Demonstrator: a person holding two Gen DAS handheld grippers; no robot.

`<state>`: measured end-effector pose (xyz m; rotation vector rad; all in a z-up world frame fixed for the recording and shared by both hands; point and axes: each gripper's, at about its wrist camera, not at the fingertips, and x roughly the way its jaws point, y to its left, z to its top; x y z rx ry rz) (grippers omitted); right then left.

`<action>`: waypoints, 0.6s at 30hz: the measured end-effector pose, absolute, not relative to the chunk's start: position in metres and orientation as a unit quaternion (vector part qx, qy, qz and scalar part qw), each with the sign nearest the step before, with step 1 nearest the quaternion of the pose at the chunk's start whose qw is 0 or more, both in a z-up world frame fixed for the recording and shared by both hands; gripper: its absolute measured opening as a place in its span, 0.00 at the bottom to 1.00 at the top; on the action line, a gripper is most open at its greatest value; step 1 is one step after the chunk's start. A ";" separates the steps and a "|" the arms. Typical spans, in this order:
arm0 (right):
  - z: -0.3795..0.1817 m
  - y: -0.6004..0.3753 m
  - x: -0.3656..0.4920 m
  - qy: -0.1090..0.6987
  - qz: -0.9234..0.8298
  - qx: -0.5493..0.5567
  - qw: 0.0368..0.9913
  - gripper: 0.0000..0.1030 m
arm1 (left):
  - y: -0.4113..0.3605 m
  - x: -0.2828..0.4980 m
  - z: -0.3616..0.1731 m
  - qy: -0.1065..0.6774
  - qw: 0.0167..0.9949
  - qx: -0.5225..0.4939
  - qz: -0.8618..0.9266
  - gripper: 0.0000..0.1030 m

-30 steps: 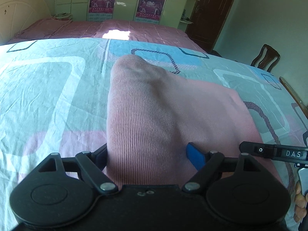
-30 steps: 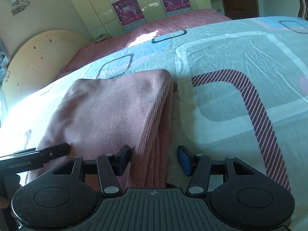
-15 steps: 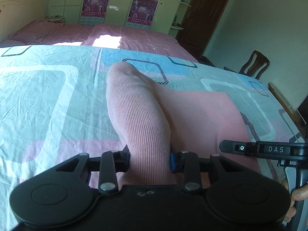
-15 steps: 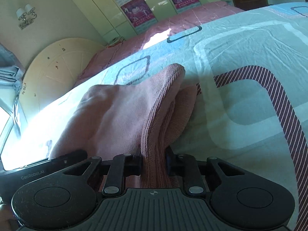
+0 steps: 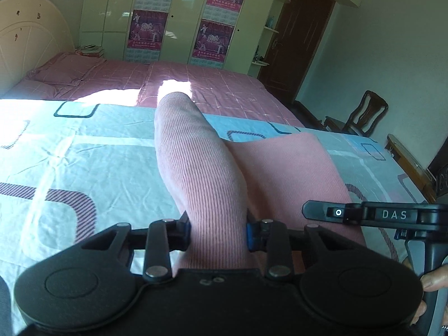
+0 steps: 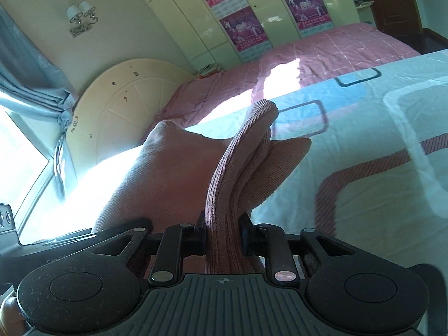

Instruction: Fold small clothes

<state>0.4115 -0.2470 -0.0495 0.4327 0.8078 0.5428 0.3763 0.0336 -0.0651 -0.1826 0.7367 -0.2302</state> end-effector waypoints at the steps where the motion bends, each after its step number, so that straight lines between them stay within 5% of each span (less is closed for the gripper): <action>1: -0.049 -0.225 0.409 0.384 0.259 0.206 0.862 0.20 | 0.051 0.373 -0.064 0.357 0.923 -0.090 -0.111 0.32; 18: -0.069 0.030 0.439 0.400 0.286 0.205 0.846 0.20 | 0.269 0.388 -0.068 0.353 0.931 -0.083 -0.048 0.31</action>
